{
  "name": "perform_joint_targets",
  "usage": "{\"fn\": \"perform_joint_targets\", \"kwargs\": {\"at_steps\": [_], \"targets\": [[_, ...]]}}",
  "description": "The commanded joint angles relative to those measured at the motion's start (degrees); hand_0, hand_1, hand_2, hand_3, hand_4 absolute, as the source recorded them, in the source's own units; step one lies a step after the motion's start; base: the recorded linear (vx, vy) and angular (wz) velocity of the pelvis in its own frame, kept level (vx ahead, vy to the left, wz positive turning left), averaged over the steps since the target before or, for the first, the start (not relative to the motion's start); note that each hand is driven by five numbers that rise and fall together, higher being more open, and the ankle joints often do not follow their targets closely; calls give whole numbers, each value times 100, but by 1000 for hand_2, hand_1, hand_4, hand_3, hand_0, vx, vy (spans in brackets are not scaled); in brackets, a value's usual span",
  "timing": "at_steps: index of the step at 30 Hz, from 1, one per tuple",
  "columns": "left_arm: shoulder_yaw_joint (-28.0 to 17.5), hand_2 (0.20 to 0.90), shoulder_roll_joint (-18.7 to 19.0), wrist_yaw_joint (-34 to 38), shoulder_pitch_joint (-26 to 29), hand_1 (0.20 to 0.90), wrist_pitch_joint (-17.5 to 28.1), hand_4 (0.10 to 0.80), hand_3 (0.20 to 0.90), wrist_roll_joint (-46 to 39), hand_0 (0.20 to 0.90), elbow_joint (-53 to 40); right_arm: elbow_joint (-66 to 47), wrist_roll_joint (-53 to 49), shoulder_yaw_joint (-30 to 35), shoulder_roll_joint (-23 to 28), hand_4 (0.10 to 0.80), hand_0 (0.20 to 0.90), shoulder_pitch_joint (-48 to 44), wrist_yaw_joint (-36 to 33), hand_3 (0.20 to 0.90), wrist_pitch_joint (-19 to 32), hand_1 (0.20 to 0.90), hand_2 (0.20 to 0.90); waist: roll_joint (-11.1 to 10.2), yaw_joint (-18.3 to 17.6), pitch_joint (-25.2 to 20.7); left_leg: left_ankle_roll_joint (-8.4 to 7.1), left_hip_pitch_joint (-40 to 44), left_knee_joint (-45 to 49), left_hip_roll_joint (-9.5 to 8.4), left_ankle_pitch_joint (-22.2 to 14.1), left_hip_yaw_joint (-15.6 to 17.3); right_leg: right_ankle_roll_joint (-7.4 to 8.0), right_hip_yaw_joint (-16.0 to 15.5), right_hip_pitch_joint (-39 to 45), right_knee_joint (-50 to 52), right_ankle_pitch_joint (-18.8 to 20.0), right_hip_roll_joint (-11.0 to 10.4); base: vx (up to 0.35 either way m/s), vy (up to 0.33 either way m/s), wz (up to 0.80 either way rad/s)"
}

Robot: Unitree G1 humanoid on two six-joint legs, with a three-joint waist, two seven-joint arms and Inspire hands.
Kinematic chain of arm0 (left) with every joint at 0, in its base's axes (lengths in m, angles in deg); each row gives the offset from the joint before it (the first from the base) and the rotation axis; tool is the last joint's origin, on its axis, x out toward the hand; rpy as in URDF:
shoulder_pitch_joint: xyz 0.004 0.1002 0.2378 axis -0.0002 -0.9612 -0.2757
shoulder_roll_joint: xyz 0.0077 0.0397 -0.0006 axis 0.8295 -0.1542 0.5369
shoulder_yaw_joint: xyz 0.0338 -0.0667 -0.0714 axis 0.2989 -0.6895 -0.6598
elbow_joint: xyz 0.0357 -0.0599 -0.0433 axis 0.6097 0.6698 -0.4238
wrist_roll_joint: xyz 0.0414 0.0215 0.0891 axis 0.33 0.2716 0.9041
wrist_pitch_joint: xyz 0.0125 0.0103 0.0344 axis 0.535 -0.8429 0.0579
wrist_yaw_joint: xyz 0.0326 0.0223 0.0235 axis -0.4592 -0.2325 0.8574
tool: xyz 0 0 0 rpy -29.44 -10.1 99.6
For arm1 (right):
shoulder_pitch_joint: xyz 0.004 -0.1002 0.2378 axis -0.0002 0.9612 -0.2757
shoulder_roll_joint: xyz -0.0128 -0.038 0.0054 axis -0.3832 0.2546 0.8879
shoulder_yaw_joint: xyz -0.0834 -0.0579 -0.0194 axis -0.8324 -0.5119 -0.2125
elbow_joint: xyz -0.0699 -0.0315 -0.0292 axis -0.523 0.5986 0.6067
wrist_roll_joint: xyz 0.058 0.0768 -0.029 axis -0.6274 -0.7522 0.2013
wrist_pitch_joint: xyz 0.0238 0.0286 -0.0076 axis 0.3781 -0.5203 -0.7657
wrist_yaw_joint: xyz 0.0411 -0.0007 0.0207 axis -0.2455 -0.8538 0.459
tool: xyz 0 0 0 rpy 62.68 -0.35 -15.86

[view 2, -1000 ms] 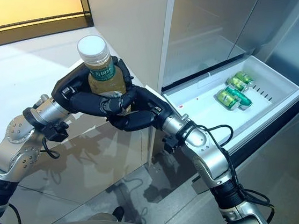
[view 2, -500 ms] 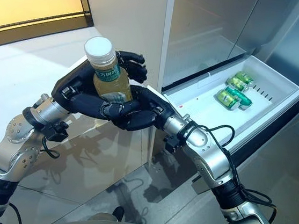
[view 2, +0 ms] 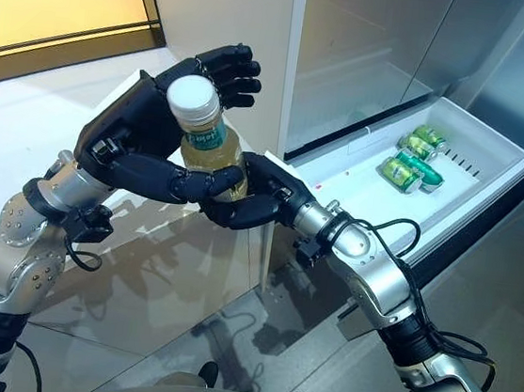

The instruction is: Put drinks into fridge and close the fridge

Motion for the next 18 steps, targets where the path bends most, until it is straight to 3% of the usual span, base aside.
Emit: {"fn": "perform_joint_targets", "kwargs": {"at_steps": [1,14,18], "targets": [[-471,900,225,278,305,900,759,800,900,-462,900,-137,-823,-434,568,-370,100,300,-798,-55,200,1060,300,300,-53,-102,-685,517,-45,4,-628,-180,212,-61,176,38,97,8,161,0,0,0],[-685,900,142,48,174,900,839,800,900,-739,900,-184,-1254,-575,1118,-83,100,300,-719,-138,200,1380,300,300,-73,-188,-723,527,-54,4,-617,-198,250,-53,246,-2,107,17,175,0,0,0],[-722,900,79,295,162,900,816,800,900,-908,900,-185,-1344,-689,1263,-14,100,300,-713,-161,200,1544,300,300,-81,-209,-722,528,-49,4,-617,-211,252,-52,261,-1,102,16,180,0,0,0]]}}
